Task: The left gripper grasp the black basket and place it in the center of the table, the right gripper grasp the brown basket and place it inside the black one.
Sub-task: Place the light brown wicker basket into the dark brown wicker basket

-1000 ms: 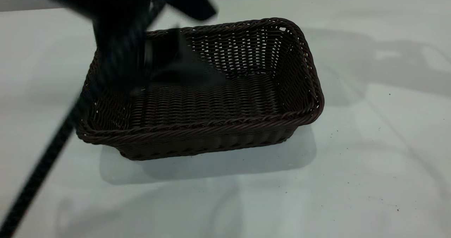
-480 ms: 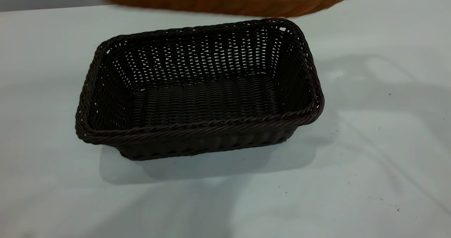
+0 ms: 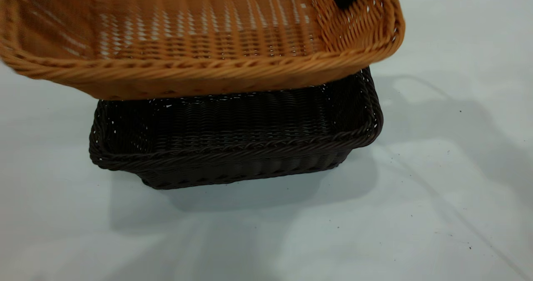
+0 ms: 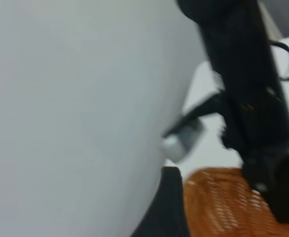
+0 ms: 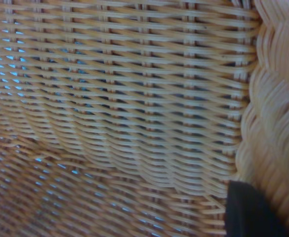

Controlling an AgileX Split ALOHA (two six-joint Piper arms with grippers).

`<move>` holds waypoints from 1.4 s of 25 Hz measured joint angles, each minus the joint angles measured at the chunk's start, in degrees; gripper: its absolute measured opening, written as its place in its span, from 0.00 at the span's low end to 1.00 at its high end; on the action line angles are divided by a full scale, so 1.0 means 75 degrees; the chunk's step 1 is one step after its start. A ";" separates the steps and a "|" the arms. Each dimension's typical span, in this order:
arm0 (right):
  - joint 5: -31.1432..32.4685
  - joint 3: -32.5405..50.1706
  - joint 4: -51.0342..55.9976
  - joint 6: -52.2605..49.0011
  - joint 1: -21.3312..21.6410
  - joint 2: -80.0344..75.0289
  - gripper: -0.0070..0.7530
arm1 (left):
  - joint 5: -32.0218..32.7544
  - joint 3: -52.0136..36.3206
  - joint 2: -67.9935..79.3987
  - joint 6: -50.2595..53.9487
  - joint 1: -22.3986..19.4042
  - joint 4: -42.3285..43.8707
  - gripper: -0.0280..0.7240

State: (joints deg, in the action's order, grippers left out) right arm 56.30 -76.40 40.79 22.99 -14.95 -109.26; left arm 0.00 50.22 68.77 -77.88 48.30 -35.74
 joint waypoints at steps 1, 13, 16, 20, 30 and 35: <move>-0.0070 0.0000 0.0000 -0.0071 0.0000 -0.0086 0.14 | -0.0120 0.0000 0.0000 0.0000 0.0000 0.0000 0.85; -0.0064 0.0000 -0.0095 -0.0103 0.0000 -0.0667 0.14 | -0.0684 0.0084 0.0000 -0.0013 0.0000 0.0032 0.85; -0.0087 0.0000 -0.0110 -0.0096 0.0000 -0.0667 0.14 | -0.0661 0.0084 0.0000 -0.0013 0.0000 0.0032 0.85; -0.0169 0.0000 -0.0145 -0.0087 0.0000 -0.0667 0.14 | -0.0636 0.0084 0.0000 -0.0013 0.0083 0.0032 0.85; -0.0185 0.0000 -0.0075 -0.0078 0.0006 -0.1075 0.14 | -0.0629 0.0084 0.0000 -0.0013 0.0136 0.0032 0.85; -0.0185 0.0000 -0.0075 -0.0088 0.0006 -0.1313 0.14 | -0.0629 0.0084 0.0000 -0.0013 0.0136 0.0025 0.85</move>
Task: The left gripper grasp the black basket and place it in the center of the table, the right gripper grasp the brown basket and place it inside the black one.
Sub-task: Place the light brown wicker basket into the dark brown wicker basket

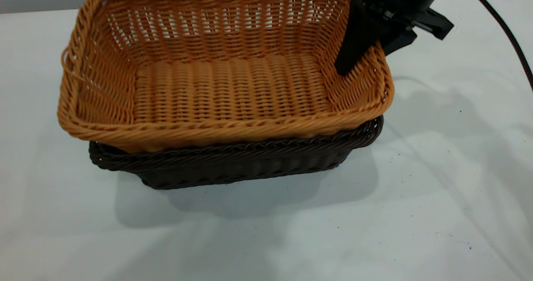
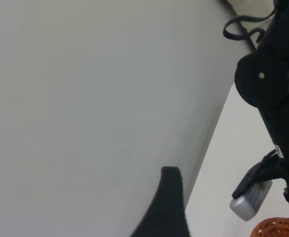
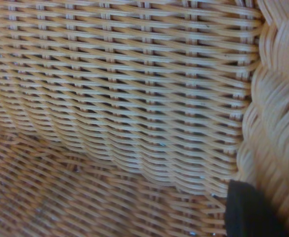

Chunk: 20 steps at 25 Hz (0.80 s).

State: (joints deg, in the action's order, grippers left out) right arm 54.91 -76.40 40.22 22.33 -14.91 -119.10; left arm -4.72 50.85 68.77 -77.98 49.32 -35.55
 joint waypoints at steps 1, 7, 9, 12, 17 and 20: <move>-0.0018 0.0000 0.0019 -0.0008 0.0000 -0.0041 0.14 | 0.0000 0.0000 0.0000 0.0000 0.0000 0.0000 0.85; -0.0078 0.0000 0.0111 0.0045 0.0000 -0.0084 0.14 | -0.0015 -0.0007 0.0000 0.0000 0.0000 -0.0009 0.85; -0.0093 0.0000 0.0222 0.0151 0.0000 -0.0084 0.14 | -0.0015 -0.0007 0.0000 0.0000 0.0000 -0.0014 0.85; -0.0138 0.0000 0.0399 0.0158 0.0000 -0.0084 0.14 | -0.0015 -0.0007 0.0000 0.0000 0.0000 -0.0014 0.85; -0.0138 0.0000 0.0386 0.0192 0.0000 -0.0084 0.14 | -0.0015 -0.0007 0.0000 0.0000 0.0000 -0.0014 0.85; -0.0145 0.0000 0.0393 0.0395 0.0000 -0.0084 0.19 | -0.0008 -0.0007 0.0000 0.0000 0.0000 -0.0014 0.85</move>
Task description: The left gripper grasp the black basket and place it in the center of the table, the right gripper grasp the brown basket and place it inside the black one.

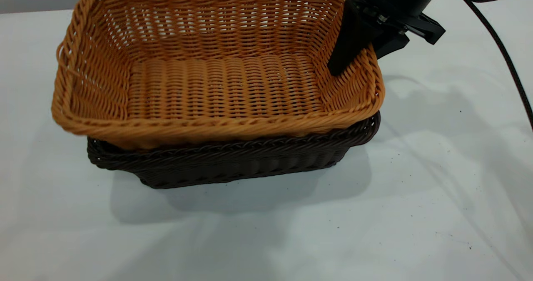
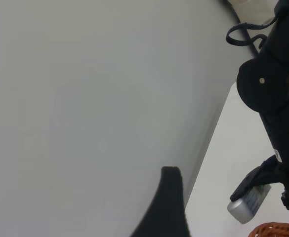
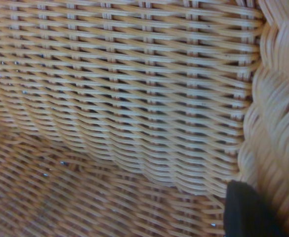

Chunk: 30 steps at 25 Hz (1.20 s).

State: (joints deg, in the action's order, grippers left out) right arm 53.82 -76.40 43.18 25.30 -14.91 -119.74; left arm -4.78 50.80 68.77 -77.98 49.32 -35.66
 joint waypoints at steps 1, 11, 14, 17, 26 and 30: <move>0.0000 0.0000 0.0017 0.0035 0.0000 0.0000 0.22 | 0.0000 0.0000 0.0000 0.0000 0.0000 0.0000 0.85; 0.0015 0.0000 0.0040 0.0088 0.0000 0.0027 0.55 | 0.0000 0.0000 0.0000 0.0000 0.0000 0.0000 0.85; 0.0102 0.0000 -0.0043 0.0073 0.0000 0.0156 0.57 | 0.0007 0.0000 0.0000 0.0000 0.0000 0.0000 0.85; 0.0125 0.0000 -0.0117 0.0073 0.0000 0.0372 0.58 | 0.0007 0.0000 0.0000 0.0000 0.0000 0.0000 0.85; 0.0170 0.0000 -0.1154 -0.0241 0.0000 0.1197 0.58 | -0.0001 -0.0015 0.0000 0.0007 0.0000 0.0000 0.85; 0.0164 0.0000 -0.1261 -0.0225 0.0000 0.1676 0.58 | -0.0001 -0.0015 0.0000 0.0007 0.0000 0.0000 0.85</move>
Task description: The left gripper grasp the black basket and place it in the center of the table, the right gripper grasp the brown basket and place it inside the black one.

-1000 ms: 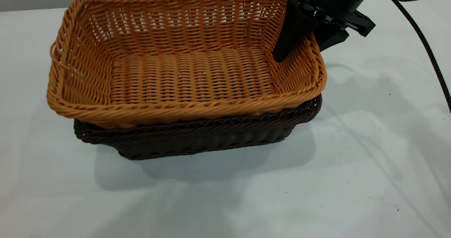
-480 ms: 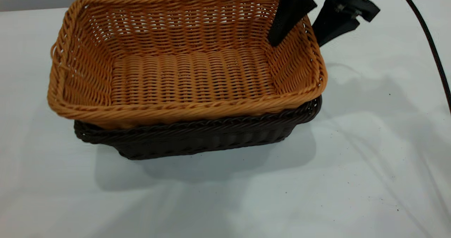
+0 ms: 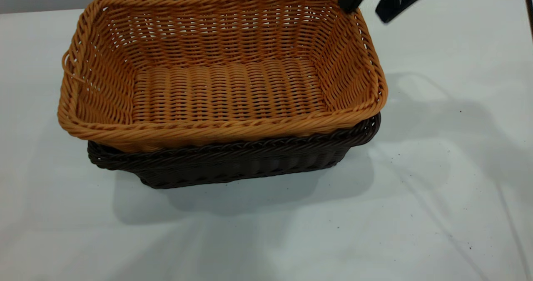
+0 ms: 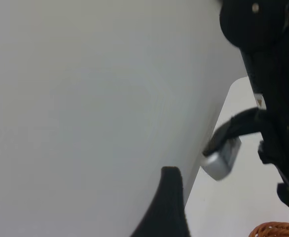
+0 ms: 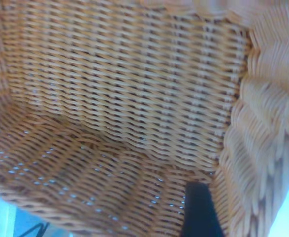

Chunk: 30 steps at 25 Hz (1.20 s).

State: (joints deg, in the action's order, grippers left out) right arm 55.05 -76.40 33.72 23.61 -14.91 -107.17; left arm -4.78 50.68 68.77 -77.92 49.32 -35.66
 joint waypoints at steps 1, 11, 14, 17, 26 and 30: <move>0.0009 -0.0016 -0.0079 0.0051 0.0000 0.0141 0.58 | 0.0000 0.0000 0.0000 0.0000 0.0000 0.0000 0.85; 0.0134 -0.1839 -0.0464 0.0184 0.0000 0.1031 0.28 | -0.0425 0.0000 0.0000 -0.0007 0.0000 0.0016 0.85; 0.0010 -0.2714 -0.0512 0.0184 0.0000 0.1024 0.12 | -0.0975 0.0000 0.0000 0.0001 0.0000 0.0016 0.83; -0.0277 -0.3606 -0.0496 0.0231 0.0000 0.1024 0.03 | -0.1511 0.0000 0.0000 -0.0006 0.0000 0.0016 0.80; -0.1473 -0.5630 -0.0339 0.0421 0.0000 0.1043 0.01 | -0.3888 0.0000 0.0015 0.0673 0.0000 0.0853 0.55; -0.0908 -0.5672 -0.0776 0.0421 0.0000 0.1072 0.01 | -0.4844 0.0000 0.0015 0.1129 -0.0008 0.1388 0.39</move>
State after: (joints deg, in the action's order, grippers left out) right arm 48.25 -118.94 27.90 26.76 -14.91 -99.13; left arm -41.11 50.68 68.89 -69.45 49.26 -25.25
